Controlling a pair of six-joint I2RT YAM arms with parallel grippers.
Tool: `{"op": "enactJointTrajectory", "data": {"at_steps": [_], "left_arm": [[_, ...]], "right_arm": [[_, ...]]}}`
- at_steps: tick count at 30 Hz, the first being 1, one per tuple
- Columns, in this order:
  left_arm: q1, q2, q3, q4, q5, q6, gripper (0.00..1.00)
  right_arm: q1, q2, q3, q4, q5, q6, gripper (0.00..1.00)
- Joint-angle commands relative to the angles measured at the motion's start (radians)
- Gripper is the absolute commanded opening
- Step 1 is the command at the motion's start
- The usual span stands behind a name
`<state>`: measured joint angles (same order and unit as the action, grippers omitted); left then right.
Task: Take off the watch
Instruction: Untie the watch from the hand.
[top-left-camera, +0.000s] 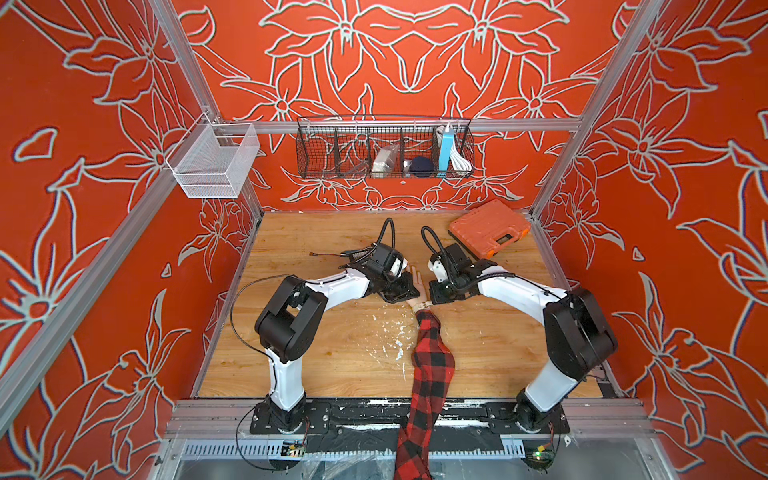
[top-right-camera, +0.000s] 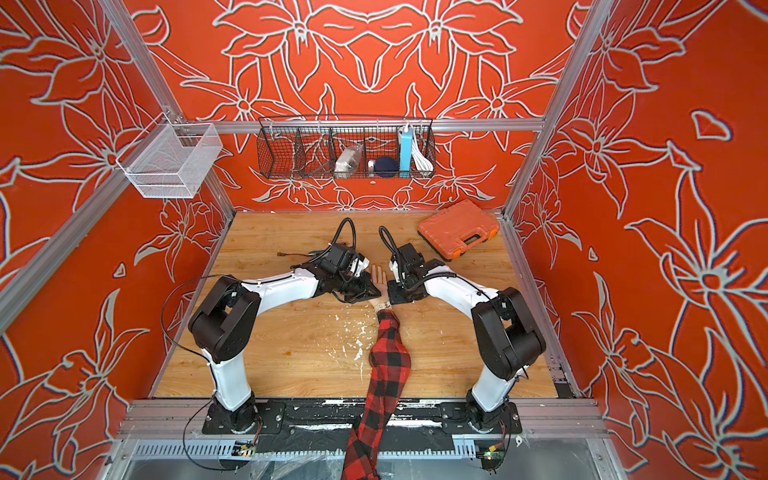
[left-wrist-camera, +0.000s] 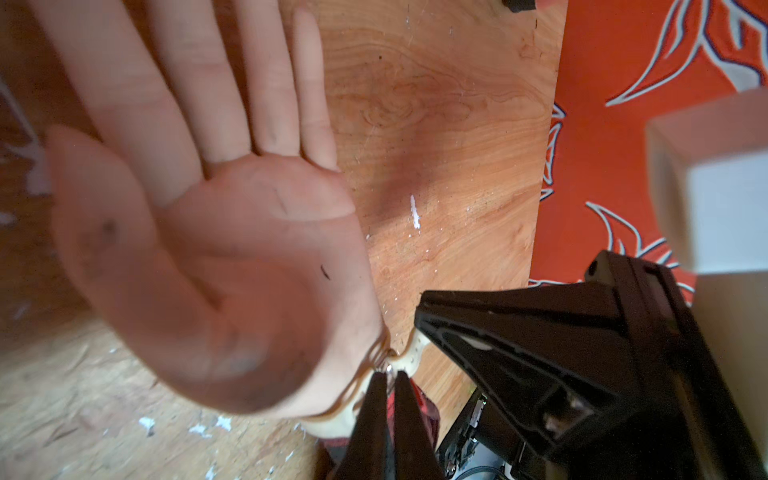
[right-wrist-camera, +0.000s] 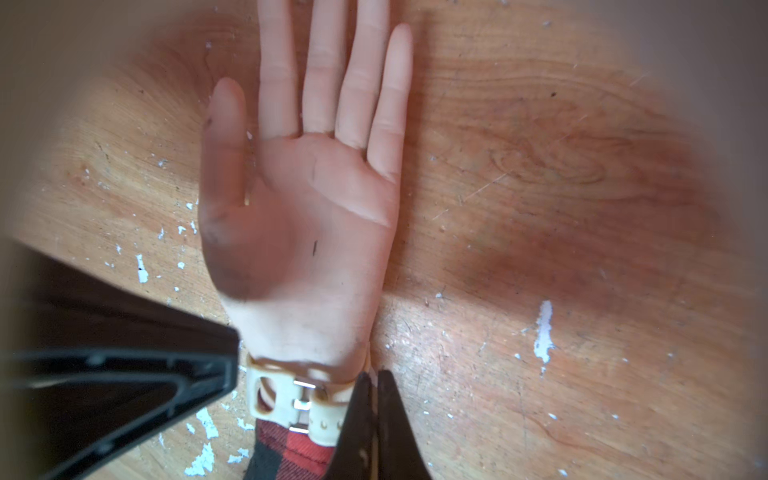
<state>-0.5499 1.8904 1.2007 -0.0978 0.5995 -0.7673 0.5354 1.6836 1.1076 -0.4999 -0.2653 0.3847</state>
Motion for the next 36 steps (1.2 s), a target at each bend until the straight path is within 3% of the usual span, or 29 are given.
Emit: {"op": "enactJointTrajectory", "data": {"at_steps": [1,12,26,36], "left_arm": [[-0.002,0.034,0.019,0.021,0.002,-0.019,0.08],[0.004,0.086,-0.013,-0.062,-0.074,-0.002,0.07],[0.051,0.105,-0.1,-0.03,-0.072,-0.004,0.06],[0.07,0.114,-0.133,-0.014,-0.065,-0.001,0.05]], "right_arm": [[-0.012,-0.01,-0.025,0.027,-0.048,0.024,0.0],[-0.063,-0.011,-0.064,0.054,0.008,0.022,0.0],[-0.081,0.017,-0.111,0.071,0.134,0.014,0.0],[-0.094,0.022,-0.125,0.091,0.118,0.023,0.0]]}}
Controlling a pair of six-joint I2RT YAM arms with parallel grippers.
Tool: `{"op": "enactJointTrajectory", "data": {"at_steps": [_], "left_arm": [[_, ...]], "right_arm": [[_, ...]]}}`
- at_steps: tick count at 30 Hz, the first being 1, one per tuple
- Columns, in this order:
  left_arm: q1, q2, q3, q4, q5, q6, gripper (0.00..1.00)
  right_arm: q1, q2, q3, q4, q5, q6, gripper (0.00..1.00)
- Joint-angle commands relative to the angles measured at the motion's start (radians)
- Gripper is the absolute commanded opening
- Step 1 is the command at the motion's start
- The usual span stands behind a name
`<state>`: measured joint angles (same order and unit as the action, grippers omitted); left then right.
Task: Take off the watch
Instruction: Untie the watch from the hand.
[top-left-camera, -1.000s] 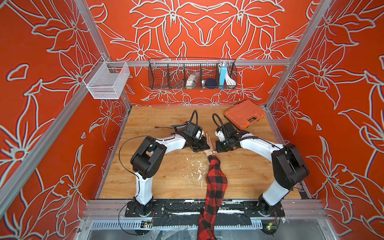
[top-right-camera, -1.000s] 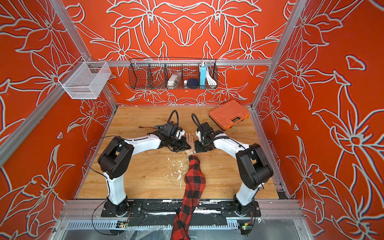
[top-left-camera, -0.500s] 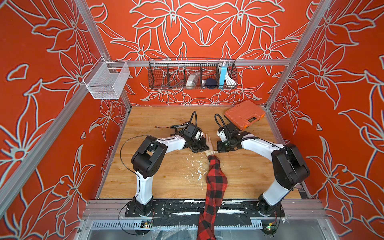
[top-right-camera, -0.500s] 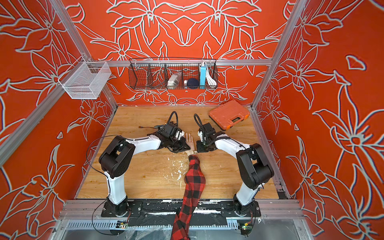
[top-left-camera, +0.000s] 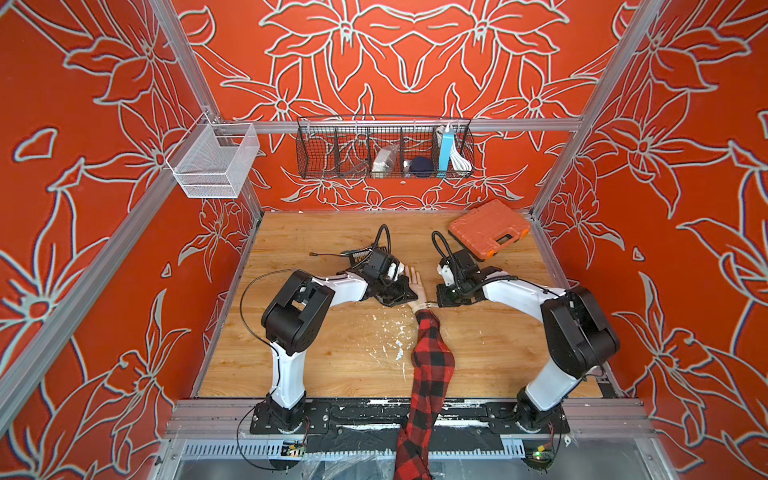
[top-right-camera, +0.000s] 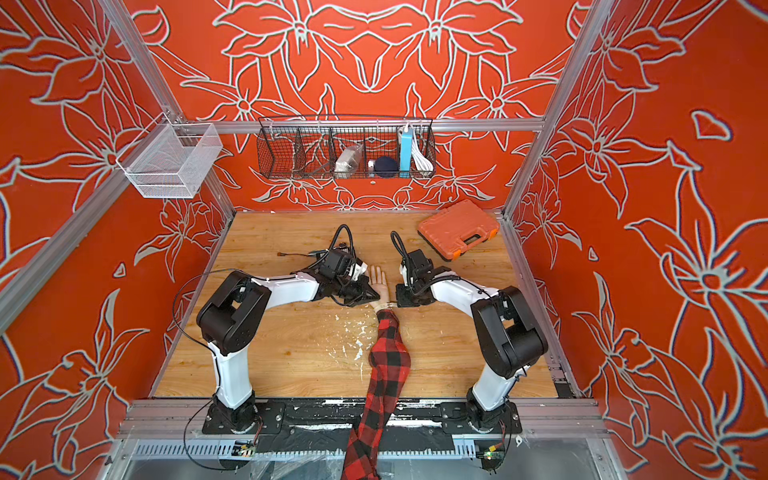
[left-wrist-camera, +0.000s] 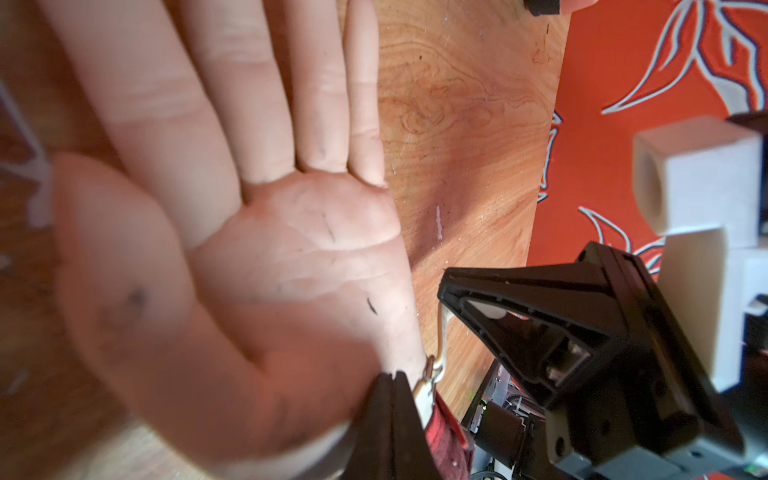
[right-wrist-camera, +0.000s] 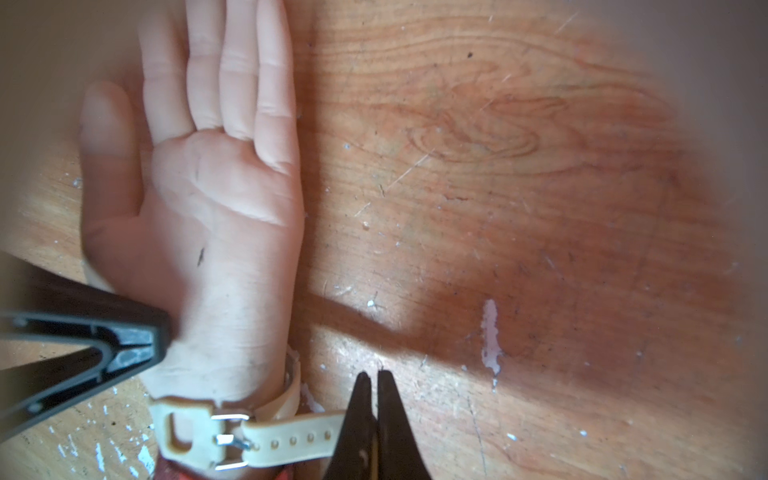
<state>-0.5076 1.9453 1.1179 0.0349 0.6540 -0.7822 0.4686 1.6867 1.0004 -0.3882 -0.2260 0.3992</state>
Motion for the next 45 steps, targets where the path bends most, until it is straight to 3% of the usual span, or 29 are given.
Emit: {"op": "enactJointTrajectory", "data": {"at_steps": [1,6,11,18,29,39,45], "left_arm": [[0.027,0.054,-0.045,-0.152,-0.12,0.018,0.06],[0.026,0.006,0.0,-0.2,-0.125,0.052,0.09],[0.009,-0.062,0.075,-0.29,-0.142,0.124,0.16],[-0.074,-0.08,0.226,-0.469,-0.209,0.198,0.29],[-0.1,-0.093,0.206,-0.483,-0.264,0.197,0.28],[-0.097,-0.093,0.177,-0.457,-0.25,0.195,0.28],[-0.1,-0.111,0.163,-0.396,-0.209,0.201,0.28]], "right_arm": [[-0.027,0.016,-0.016,-0.019,0.063,0.01,0.0],[-0.028,-0.011,0.001,-0.002,-0.023,0.025,0.0],[-0.027,-0.009,0.011,-0.008,-0.035,0.029,0.0],[-0.027,-0.015,0.004,0.006,-0.073,0.039,0.0],[-0.027,-0.112,-0.001,0.066,-0.212,0.098,0.0],[-0.025,-0.104,-0.011,0.175,-0.37,0.177,0.0],[-0.025,-0.101,-0.011,0.127,-0.294,0.163,0.0]]}}
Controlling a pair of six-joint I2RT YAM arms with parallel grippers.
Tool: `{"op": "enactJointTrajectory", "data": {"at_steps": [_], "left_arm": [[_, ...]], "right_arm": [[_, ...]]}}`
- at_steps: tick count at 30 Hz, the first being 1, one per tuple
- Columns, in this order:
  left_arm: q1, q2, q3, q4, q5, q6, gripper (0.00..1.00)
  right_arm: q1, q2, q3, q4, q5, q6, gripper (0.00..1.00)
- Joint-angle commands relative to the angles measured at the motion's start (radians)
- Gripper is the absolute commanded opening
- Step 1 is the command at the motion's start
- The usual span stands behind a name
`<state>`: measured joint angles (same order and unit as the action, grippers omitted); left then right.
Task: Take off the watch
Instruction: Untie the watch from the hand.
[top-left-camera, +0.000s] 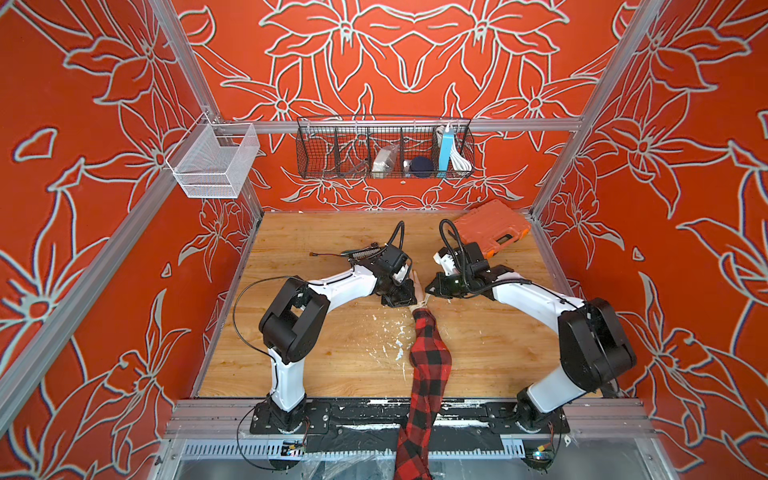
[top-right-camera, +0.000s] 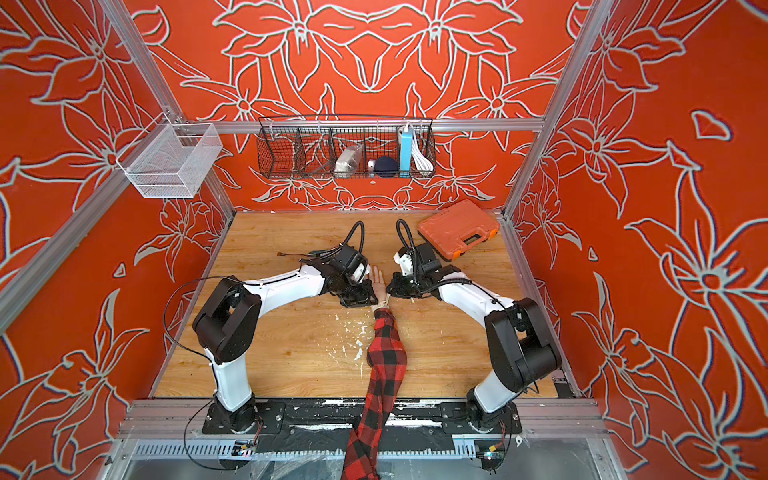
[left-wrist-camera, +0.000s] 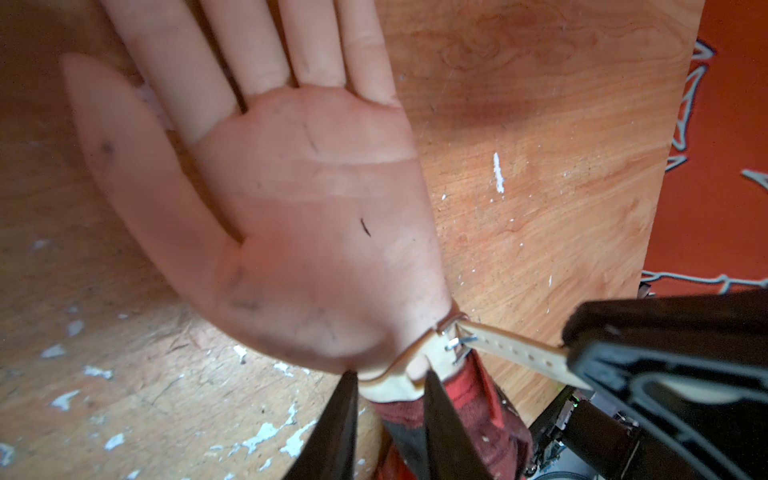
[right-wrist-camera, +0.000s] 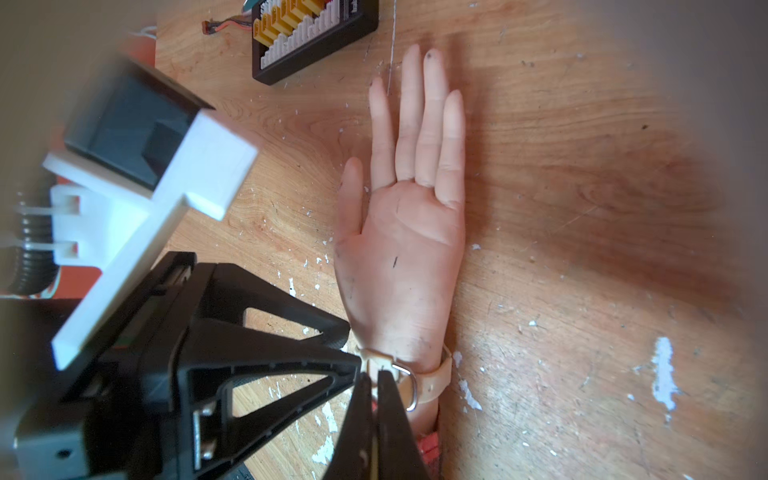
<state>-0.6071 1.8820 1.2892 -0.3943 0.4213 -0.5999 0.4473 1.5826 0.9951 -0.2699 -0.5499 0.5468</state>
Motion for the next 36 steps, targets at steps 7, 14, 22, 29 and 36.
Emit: {"op": "enactJointTrajectory", "data": {"at_steps": [7,14,22,29,36], "left_arm": [[-0.027,-0.069,-0.022,0.112,0.007,0.158,0.3],[-0.036,-0.086,-0.076,0.223,0.039,0.347,0.3],[-0.037,-0.045,-0.032,0.224,0.06,0.383,0.3],[-0.054,0.015,0.048,0.132,-0.023,0.328,0.37],[-0.095,0.07,0.123,-0.004,-0.175,0.326,0.38]], "right_arm": [[-0.007,0.05,-0.013,-0.052,0.128,-0.005,0.0],[-0.017,0.071,-0.023,-0.049,0.14,-0.005,0.0],[-0.038,0.086,-0.036,-0.043,0.13,-0.003,0.0],[-0.041,0.096,-0.045,-0.034,0.113,-0.001,0.0],[-0.043,0.099,-0.035,-0.037,0.107,-0.001,0.0]]}}
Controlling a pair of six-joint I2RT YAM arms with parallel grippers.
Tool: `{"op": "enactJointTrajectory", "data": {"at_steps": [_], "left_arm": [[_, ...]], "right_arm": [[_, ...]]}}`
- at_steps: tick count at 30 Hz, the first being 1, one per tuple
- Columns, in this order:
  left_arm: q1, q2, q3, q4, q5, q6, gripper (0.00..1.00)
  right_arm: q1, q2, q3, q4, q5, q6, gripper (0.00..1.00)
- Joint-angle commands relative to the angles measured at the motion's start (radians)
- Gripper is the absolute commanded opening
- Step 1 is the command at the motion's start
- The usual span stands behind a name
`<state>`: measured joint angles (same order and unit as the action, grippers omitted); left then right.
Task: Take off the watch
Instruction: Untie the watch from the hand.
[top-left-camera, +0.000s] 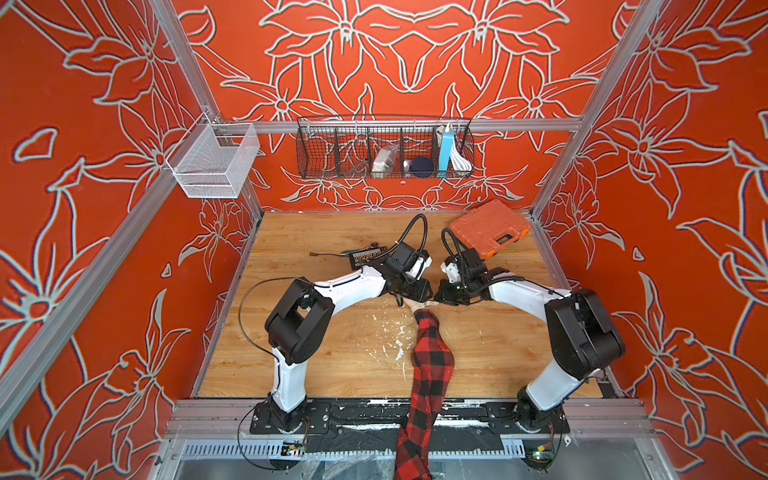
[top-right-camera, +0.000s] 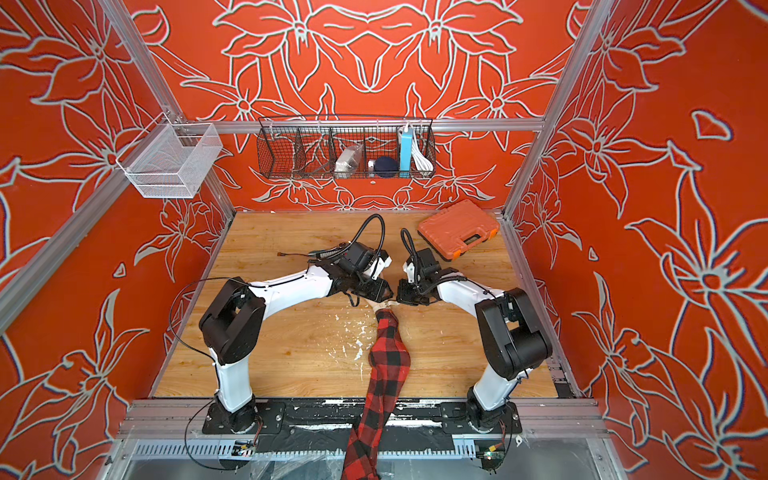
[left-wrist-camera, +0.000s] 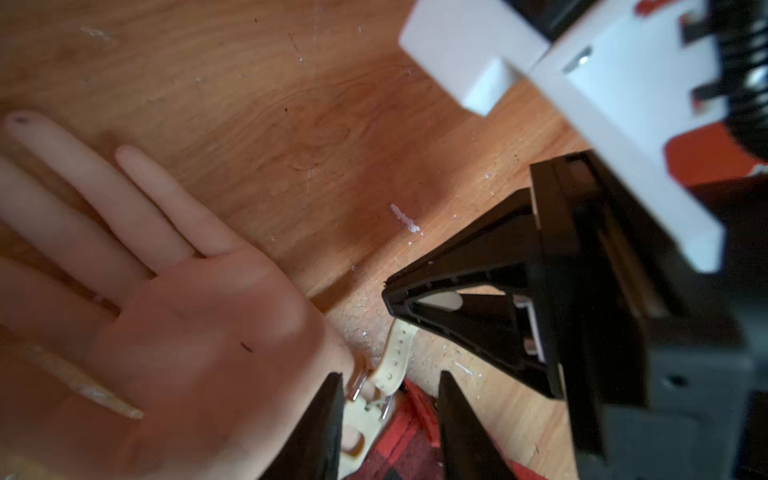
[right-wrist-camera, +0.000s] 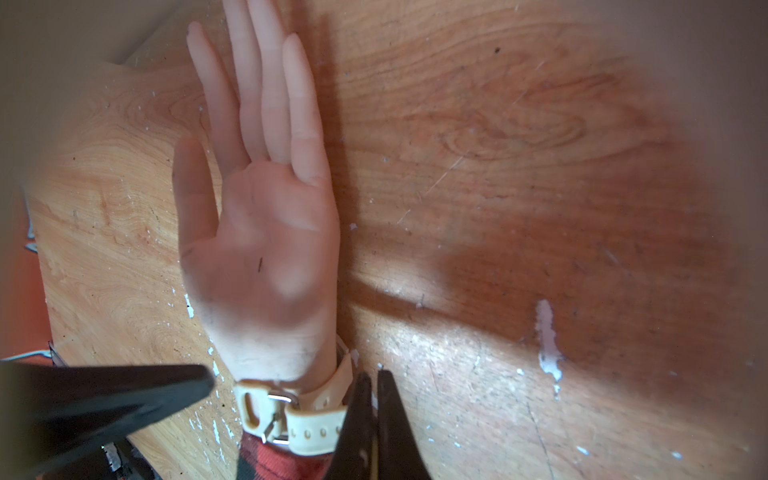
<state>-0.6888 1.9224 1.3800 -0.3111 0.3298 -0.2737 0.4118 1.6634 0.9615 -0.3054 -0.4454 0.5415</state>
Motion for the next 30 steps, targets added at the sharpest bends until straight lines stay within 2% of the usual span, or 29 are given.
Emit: {"op": "enactJointTrajectory", "data": {"at_steps": [1,11,30], "left_arm": [[-0.017,0.035,0.036,-0.095,-0.095,-0.003,0.38],[-0.04,0.05,0.055,-0.16,-0.192,0.008,0.37],[-0.041,0.016,0.005,-0.194,-0.259,0.029,0.21]], "right_arm": [[-0.007,0.018,0.0,-0.001,0.0,0.005,0.0],[-0.009,0.018,0.004,-0.003,-0.001,0.001,0.0],[-0.014,0.016,0.008,-0.008,0.005,0.002,0.0]]}}
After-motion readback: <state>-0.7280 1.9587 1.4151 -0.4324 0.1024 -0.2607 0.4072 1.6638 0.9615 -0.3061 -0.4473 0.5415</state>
